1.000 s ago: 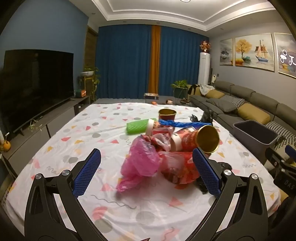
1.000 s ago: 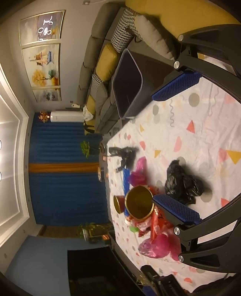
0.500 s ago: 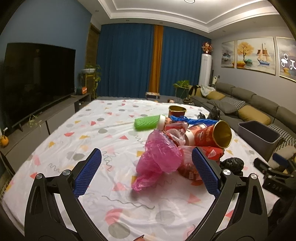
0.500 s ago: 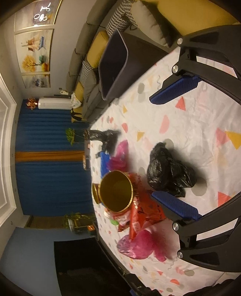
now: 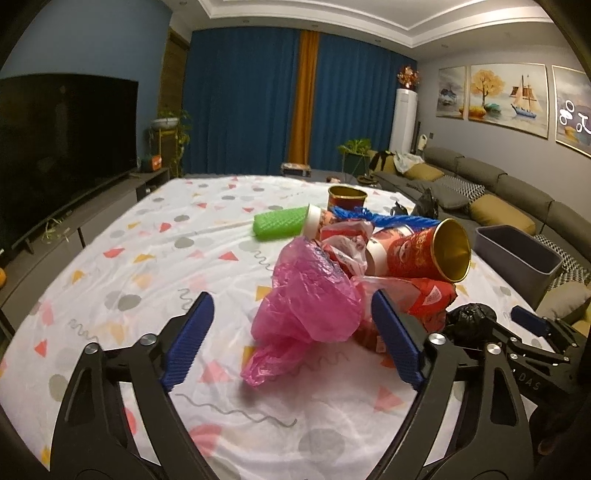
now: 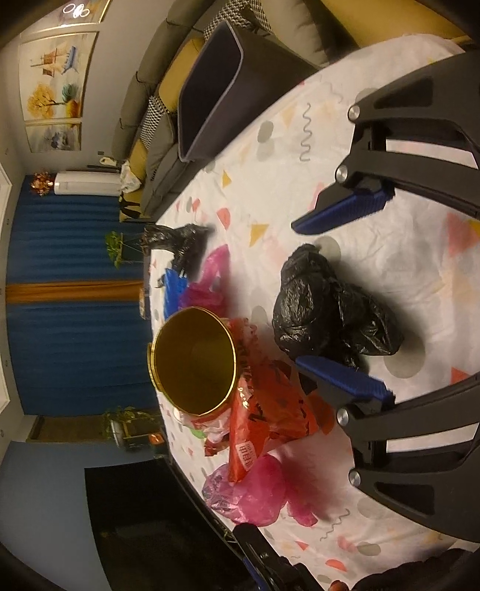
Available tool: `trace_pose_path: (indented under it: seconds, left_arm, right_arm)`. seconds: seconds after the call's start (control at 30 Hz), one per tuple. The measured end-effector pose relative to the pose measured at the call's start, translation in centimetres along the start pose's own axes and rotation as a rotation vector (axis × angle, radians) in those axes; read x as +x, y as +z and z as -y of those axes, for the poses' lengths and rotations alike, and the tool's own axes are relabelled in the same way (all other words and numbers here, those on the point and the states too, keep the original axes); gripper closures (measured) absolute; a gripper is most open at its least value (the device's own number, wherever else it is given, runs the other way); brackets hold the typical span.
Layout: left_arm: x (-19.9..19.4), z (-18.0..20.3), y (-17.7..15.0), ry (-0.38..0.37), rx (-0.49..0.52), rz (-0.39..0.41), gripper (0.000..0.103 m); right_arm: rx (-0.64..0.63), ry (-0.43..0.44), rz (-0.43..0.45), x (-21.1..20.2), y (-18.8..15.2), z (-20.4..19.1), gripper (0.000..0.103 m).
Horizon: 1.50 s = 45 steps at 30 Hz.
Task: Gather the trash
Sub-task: 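Grasp the black plastic bag with the right gripper while the left gripper approaches the pink bag, then lift the black bag with the right gripper while the left gripper grasps the pink bag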
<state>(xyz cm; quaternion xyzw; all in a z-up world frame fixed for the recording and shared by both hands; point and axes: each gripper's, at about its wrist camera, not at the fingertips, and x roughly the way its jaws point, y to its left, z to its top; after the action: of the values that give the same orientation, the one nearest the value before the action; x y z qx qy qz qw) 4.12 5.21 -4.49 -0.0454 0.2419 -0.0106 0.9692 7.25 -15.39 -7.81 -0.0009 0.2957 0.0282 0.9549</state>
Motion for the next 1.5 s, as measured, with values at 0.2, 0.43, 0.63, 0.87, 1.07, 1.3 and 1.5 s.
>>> trace_pose_path:
  seconds: [0.2, 0.43, 0.63, 0.87, 1.07, 1.3, 1.5]
  left_arm:
    - [2.8, -0.5, 0.2, -0.052, -0.023, -0.084, 0.04]
    - [4.1, -1.1, -0.1, -0.118, -0.069, -0.144, 0.08]
    - [3.1, -1.7, 0.0, -0.115, -0.094, -0.124, 0.096]
    - [-0.1, -2.7, 1.2, -0.086, -0.117, -0.044, 0.097]
    - [-2.6, -2.9, 2.8, -0.084, -0.132, 0.026, 0.097]
    - [-4.0, -0.5, 3.9, -0.11, -0.095, 0.074, 0.097]
    - [-4.0, 4.0, 5.1, -0.177, -0.027, 0.091, 0.097]
  right_arm:
    - [0.0, 0.029, -0.049, 1.4, -0.1, -0.1, 0.057]
    - [-0.014, 0.07, -0.059, 1.7, -0.4, -0.2, 0.076]
    - [-0.003, 0.088, -0.032, 0.8, -0.4, 0.4, 0.086]
    - [0.023, 0.082, 0.026, -1.7, -0.1, 1.5, 0.088]
    - [0.044, 0.079, 0.084, -3.9, 0.6, 2.5, 0.088]
    - [0.059, 0.075, 0.136, -5.4, 1.7, 3.5, 0.088]
    - [0.071, 0.05, 0.177, -6.7, 2.1, 5.4, 0.088]
